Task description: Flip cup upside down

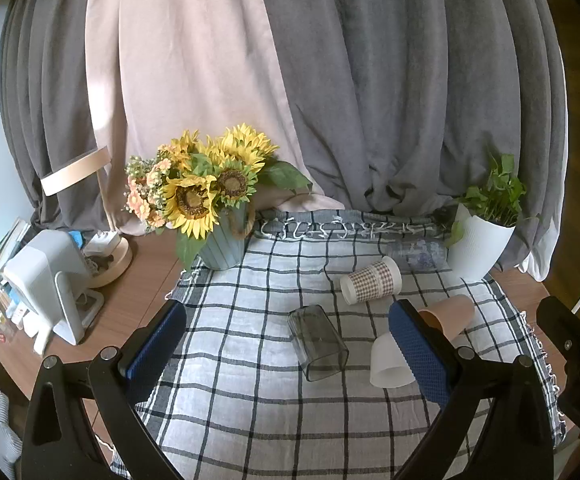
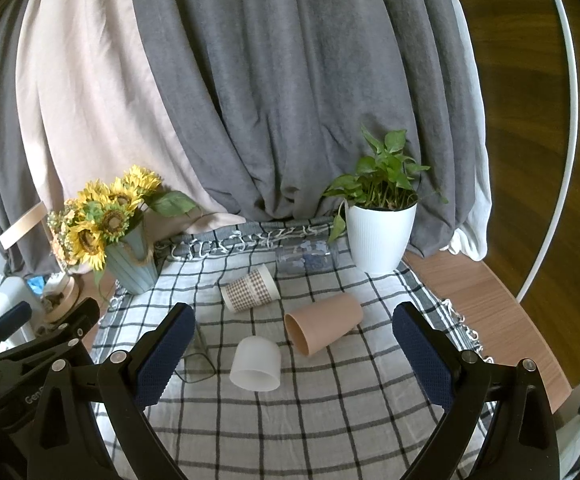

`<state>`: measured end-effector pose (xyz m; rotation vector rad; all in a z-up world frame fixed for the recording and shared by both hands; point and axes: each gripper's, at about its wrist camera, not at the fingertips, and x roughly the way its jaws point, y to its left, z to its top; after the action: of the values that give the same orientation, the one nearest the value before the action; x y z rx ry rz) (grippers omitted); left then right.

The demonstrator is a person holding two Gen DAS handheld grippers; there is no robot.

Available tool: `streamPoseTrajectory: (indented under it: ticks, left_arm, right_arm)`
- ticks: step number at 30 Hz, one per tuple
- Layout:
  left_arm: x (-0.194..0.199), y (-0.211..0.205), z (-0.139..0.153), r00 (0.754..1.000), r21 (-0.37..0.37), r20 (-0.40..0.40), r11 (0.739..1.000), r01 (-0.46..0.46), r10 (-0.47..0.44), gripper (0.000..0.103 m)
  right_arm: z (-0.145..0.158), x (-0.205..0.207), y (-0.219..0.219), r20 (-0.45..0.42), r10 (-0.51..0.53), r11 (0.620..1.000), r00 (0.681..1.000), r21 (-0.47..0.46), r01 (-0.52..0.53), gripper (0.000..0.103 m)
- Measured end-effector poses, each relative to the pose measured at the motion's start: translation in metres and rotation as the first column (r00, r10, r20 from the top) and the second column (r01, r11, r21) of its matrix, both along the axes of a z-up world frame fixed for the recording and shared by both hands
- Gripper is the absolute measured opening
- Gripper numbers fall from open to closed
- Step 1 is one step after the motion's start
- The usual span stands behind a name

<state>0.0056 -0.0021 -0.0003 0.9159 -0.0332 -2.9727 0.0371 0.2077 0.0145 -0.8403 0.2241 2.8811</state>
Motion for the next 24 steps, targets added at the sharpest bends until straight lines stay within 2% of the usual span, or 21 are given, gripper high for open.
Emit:
streamPoseTrajectory:
  ticks: [24]
  left_arm:
    - [-0.0001,0.0,-0.0018,1.0,0.003,0.014,1.0,0.003,-0.003,0.103]
  right_arm:
    - [-0.0021,0.0018,0.0002,0.003,0.0,1.0,1.0,0.004,0.0,0.099]
